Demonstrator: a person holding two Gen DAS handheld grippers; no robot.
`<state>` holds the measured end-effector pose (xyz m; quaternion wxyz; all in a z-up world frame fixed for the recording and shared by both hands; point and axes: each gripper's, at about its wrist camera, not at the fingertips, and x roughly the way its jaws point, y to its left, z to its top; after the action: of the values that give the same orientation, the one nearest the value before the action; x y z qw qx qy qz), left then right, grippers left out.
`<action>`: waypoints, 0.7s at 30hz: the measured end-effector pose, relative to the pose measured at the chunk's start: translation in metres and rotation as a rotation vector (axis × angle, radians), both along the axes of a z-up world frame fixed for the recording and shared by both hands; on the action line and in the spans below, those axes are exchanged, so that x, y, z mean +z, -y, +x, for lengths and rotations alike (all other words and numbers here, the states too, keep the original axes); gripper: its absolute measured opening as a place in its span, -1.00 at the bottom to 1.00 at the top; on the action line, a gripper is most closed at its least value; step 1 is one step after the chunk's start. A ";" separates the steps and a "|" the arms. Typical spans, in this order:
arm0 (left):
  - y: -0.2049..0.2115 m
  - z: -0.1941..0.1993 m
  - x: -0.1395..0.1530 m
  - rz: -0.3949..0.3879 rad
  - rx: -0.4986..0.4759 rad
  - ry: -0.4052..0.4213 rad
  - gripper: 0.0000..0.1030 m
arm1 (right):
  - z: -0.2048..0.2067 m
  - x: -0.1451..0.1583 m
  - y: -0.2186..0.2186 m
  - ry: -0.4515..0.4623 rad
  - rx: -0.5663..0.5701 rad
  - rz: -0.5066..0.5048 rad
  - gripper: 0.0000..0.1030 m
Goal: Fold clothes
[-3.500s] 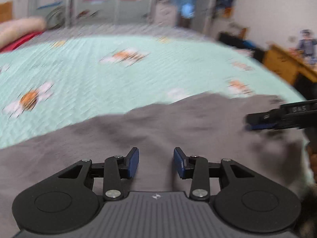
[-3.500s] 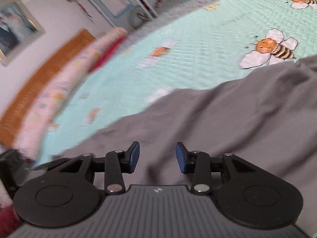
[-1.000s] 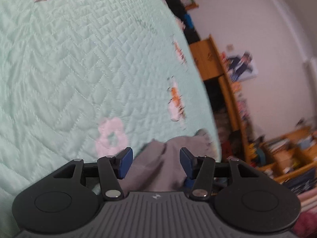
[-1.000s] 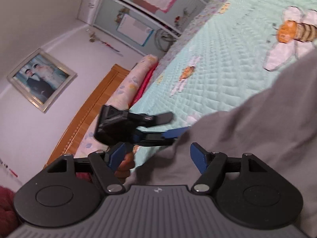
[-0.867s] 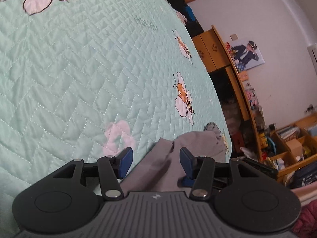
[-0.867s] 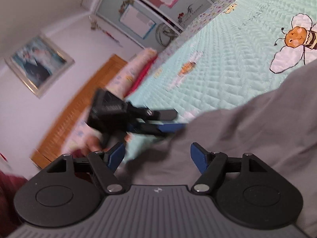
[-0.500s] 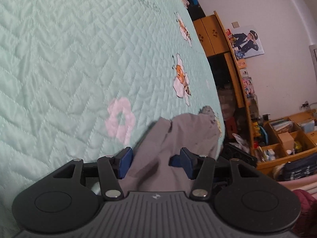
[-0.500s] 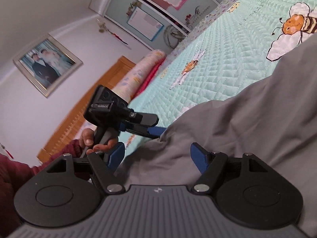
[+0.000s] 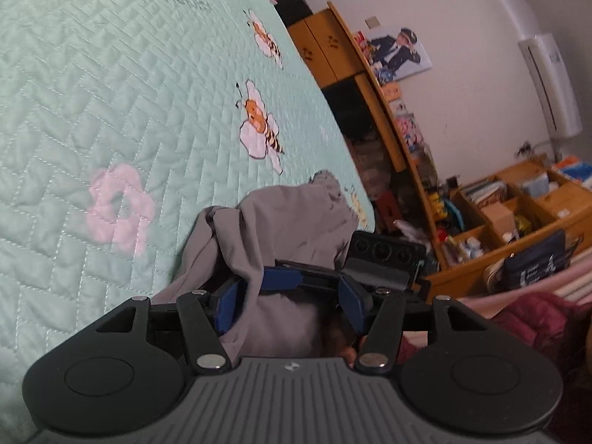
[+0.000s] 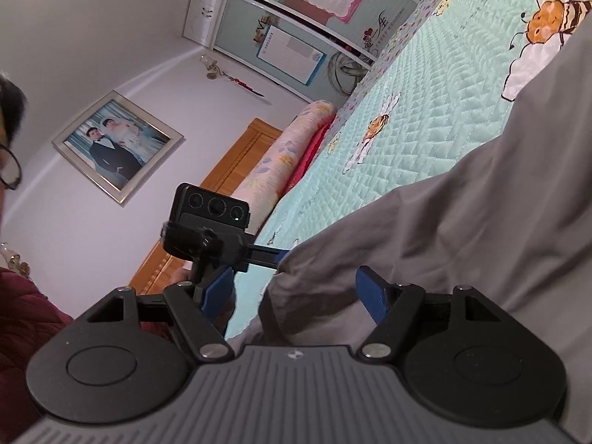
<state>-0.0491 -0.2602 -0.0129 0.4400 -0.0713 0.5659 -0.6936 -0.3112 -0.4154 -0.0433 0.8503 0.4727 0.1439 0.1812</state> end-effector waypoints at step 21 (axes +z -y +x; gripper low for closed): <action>0.037 0.032 -0.038 0.075 0.118 -0.247 0.18 | 0.003 -0.002 0.002 0.021 0.031 0.024 0.44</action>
<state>-0.0170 -0.2968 -0.0505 0.4095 -0.1727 0.6360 -0.6308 -0.3081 -0.4177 -0.0456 0.8432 0.4786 0.1399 0.2011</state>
